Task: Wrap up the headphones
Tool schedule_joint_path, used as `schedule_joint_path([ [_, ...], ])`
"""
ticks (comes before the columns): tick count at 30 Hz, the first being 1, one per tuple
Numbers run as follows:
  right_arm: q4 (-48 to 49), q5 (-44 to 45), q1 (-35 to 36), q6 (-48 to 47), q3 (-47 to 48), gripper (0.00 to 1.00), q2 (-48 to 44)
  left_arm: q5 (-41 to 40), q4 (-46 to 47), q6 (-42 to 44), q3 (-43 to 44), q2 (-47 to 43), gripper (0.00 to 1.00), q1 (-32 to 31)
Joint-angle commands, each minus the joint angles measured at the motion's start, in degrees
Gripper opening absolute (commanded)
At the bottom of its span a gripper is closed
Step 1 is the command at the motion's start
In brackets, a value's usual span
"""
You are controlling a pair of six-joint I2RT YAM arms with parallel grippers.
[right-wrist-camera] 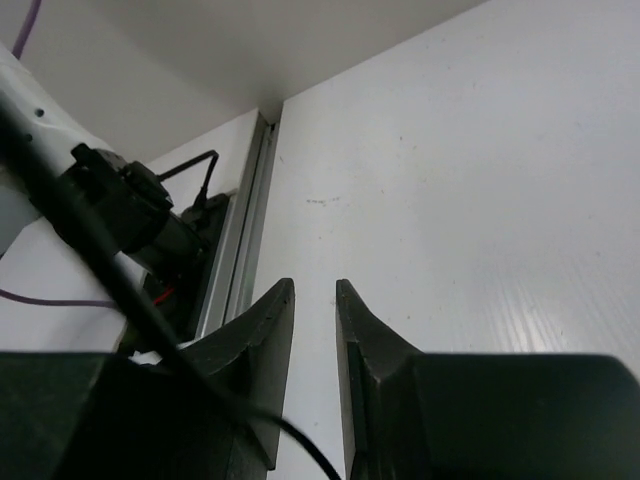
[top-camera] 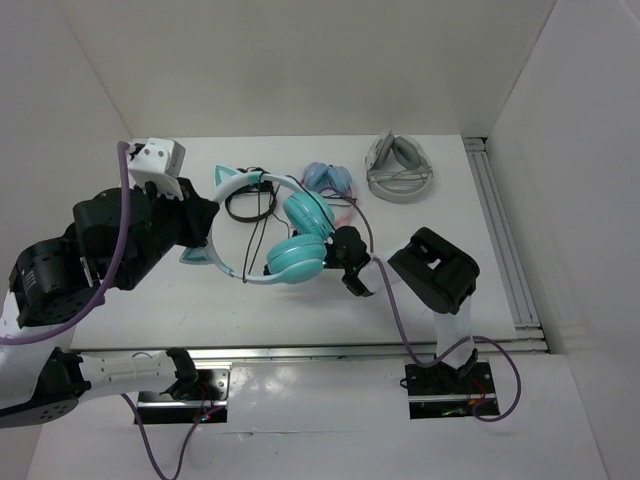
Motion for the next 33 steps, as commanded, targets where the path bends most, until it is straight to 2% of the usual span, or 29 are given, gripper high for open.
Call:
schedule_joint_path([
  [1, 6.24, 0.79, -0.44, -0.35, -1.44, 0.31, 1.68, -2.73, 4.99, -2.04, 3.72, -0.27, 0.00, -0.33],
  [9, 6.86, 0.79, -0.96, -1.04, -3.72, 0.32, 3.70, -2.73, 3.85, -2.04, 4.77, -0.27, 0.00, -0.33],
  [11, 6.33, 0.79, -1.49, -1.05, -3.72, 0.25, 3.70, -2.73, 3.85, -2.04, 4.78, -0.27, 0.00, -0.33],
  [13, 6.33, 0.79, -1.49, -1.05, -4.24, 0.25, 3.70, -2.73, 3.85, -2.04, 4.78, -0.27, 0.00, -0.33],
  [15, 5.71, 0.79, -1.49, -1.58, -4.25, 0.31, 3.17, -2.73, 3.85, -2.04, 4.78, -0.27, 0.00, -0.33],
  [18, 5.19, 0.79, -1.49, -2.10, -4.86, 0.32, 2.64, -2.73, 3.85, -2.04, 4.25, -0.27, 0.00, -0.33],
  [19, 5.18, 0.79, -1.49, -2.10, -4.86, 0.29, 2.04, -2.73, 3.85, -2.04, 3.64, -0.27, 0.00, -0.33],
  [22, 4.93, 0.79, -2.02, -2.10, -5.65, 0.09, 1.42, -3.26, 3.85, -2.04, 3.64, -0.27, 0.00, -0.33],
  [24, 3.61, 1.31, -2.02, -2.71, -6.18, 0.08, 0.89, -4.57, 3.32, -2.04, 3.64, -0.27, 0.00, -0.33],
  [26, 2.47, 2.01, -2.02, -3.33, -6.96, 0.01, -0.60, -5.36, 3.32, -2.56, 3.64, -0.80, 0.00, -0.33],
  [31, -2.27, 15.97, 0.00, -3.86, -13.37, 0.00, -8.41, -12.21, 2.70, -5.90, 0.22, -1.41, 0.00, -0.33],
  [32, -7.33, 18.17, 0.96, -4.91, -13.39, 0.00, -12.00, -13.53, 2.70, -6.78, -0.57, -1.41, 0.00, 0.19],
  [33, -10.34, 24.02, 3.23, -5.53, -13.91, 0.00, -13.86, -15.98, 2.70, -8.79, -2.50, -1.41, 0.00, 0.20],
])
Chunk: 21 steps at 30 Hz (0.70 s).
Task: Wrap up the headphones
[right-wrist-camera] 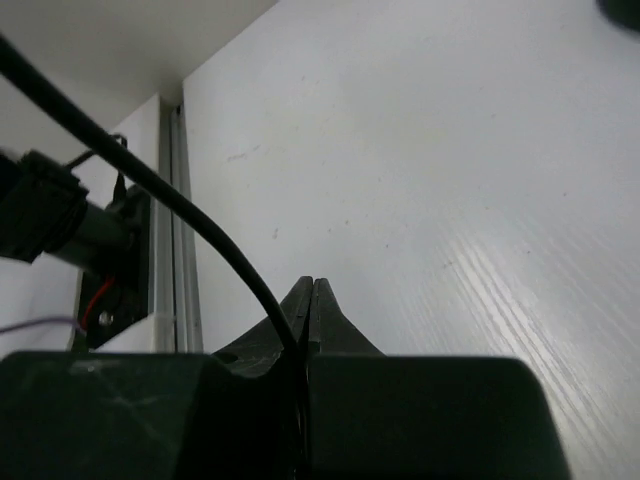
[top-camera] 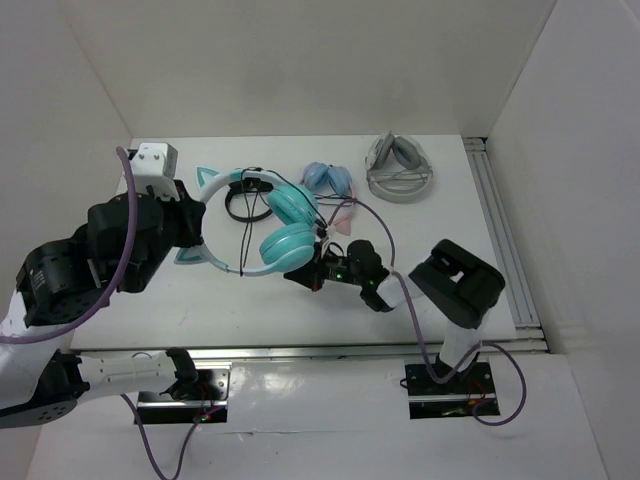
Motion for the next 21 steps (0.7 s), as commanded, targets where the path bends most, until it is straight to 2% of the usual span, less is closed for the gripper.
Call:
schedule_joint_path([
  [1, -7.95, 14.39, 5.00, -3.52, -0.87, 0.00, -8.93, -8.33, 5.28, -7.31, -2.64, -1.11, 0.00, 0.18],
  [5, -20.69, 24.50, 13.43, -5.37, -0.87, 0.00, -17.01, -11.33, 5.28, -11.27, -4.85, -1.11, 0.00, 1.31],
  [9, -26.61, 35.29, 23.35, -5.37, -2.18, 0.00, -21.86, -12.46, 5.28, -12.51, -5.38, 0.91, 0.00, 4.21],
  [14, -33.55, 42.98, 34.88, -6.07, -2.71, 0.00, -26.52, -13.79, 6.77, -10.67, -4.76, 2.32, 0.00, 9.22],
  [18, -39.85, 50.86, 46.12, -6.69, -0.87, 0.00, -28.72, -8.70, 12.21, -5.49, -6.51, 2.33, 0.00, 17.91],
  [19, -41.45, 55.93, 50.76, -7.82, -0.08, 0.00, -28.72, -5.56, 13.27, -3.74, -7.82, 2.32, 0.00, 19.76],
  [21, -46.18, 59.48, 54.56, -8.45, 3.16, 0.00, -28.72, -2.55, 15.47, -2.50, -9.32, 2.32, 0.00, 24.68],
])
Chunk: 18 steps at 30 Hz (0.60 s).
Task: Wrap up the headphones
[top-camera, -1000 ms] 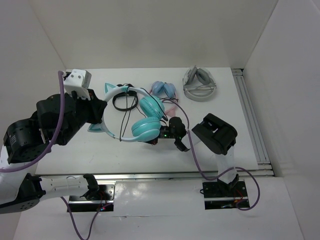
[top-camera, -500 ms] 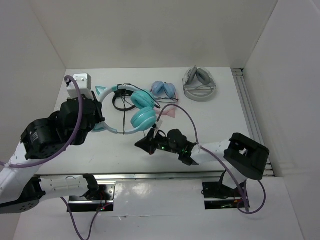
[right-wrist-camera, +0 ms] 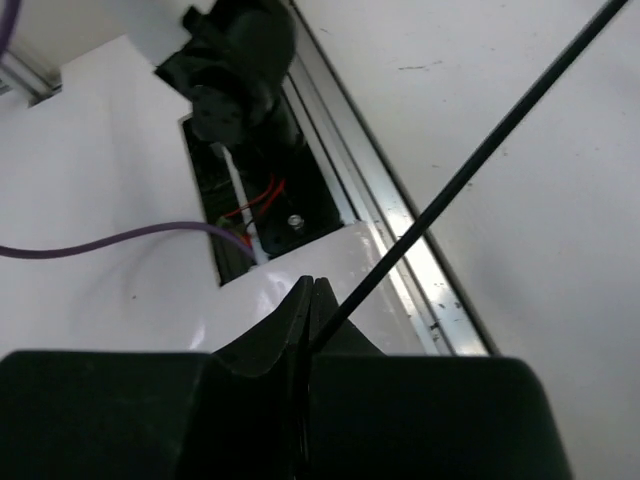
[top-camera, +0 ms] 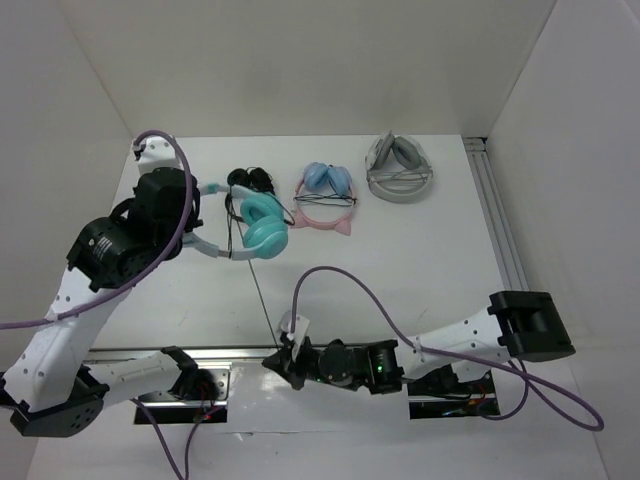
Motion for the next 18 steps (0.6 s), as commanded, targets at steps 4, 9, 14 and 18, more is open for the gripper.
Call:
schedule_joint_path([
  [4, -15.83, 14.18, 12.07, -4.63, 8.44, 0.00, 0.20, 2.99, 15.79, 1.80, -6.26, -0.63, 0.00, 9.48],
  [9, -18.39, 17.09, 12.08, -5.69, 10.73, 0.00, 1.52, 6.50, 18.86, -0.14, -13.57, -2.73, 0.00, 9.48],
  [14, -20.41, 16.76, 9.10, -7.44, 12.66, 0.00, 0.46, 5.81, 19.57, -1.98, -17.43, -4.66, 0.00, 7.03],
  [18, -23.21, 14.99, 7.17, -9.99, 17.65, 0.00, -0.06, -0.06, 20.10, -4.70, -19.90, -4.67, 0.00, 2.99],
])
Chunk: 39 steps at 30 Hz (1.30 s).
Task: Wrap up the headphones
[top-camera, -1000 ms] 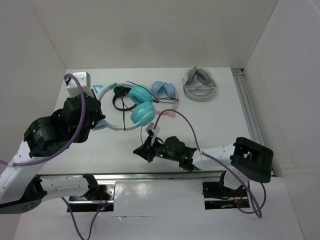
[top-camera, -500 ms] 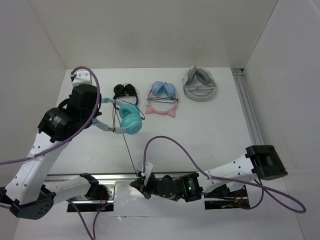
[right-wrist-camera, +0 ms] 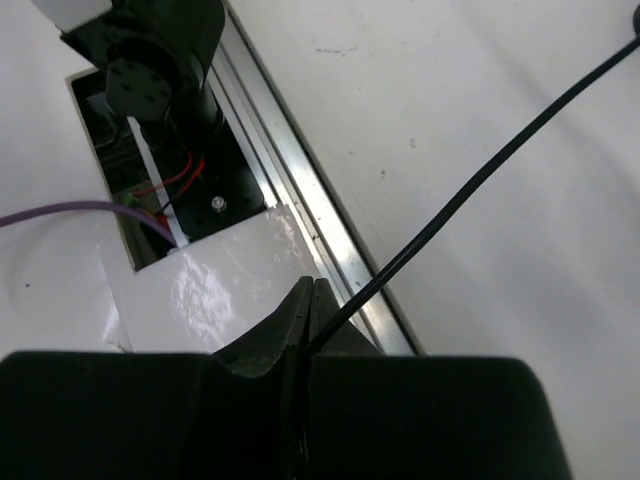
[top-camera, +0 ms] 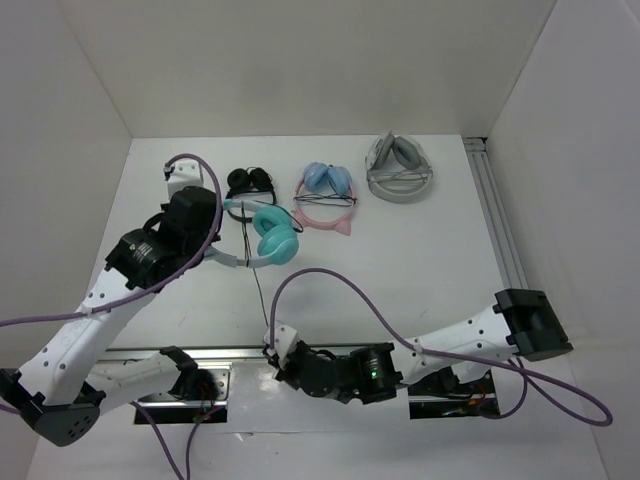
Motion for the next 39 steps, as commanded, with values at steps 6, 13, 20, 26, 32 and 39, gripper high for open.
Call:
schedule_joint_path([
  [6, -12.14, -1.40, -2.44, -8.59, 17.26, 0.01, 2.22, -14.26, 9.69, -8.99, -2.76, -2.42, 0.00, -7.40],
  [13, -20.67, -2.01, -8.58, -13.69, 27.55, 0.03, 4.42, -22.94, 11.44, -5.76, -2.14, -1.81, 0.00, -11.36],
  [20, -26.29, -5.01, -12.82, -20.19, 31.08, 0.03, 2.49, -28.68, 21.00, 6.80, -3.36, -1.28, 0.00, -16.64],
  [26, -30.33, -3.96, -12.82, -24.95, 31.60, 0.03, -0.23, -26.75, 35.61, 21.93, -9.61, -5.49, 0.00, -20.32],
  [32, -33.07, -3.95, -12.82, -27.15, 32.12, 0.03, -3.48, -26.75, 38.35, 30.82, -10.14, -4.88, 0.00, -22.70],
  [39, -34.47, -1.67, -12.82, -29.61, 30.64, 0.01, -7.87, -19.64, 37.82, 33.28, -12.16, -6.37, 0.00, -22.70],
])
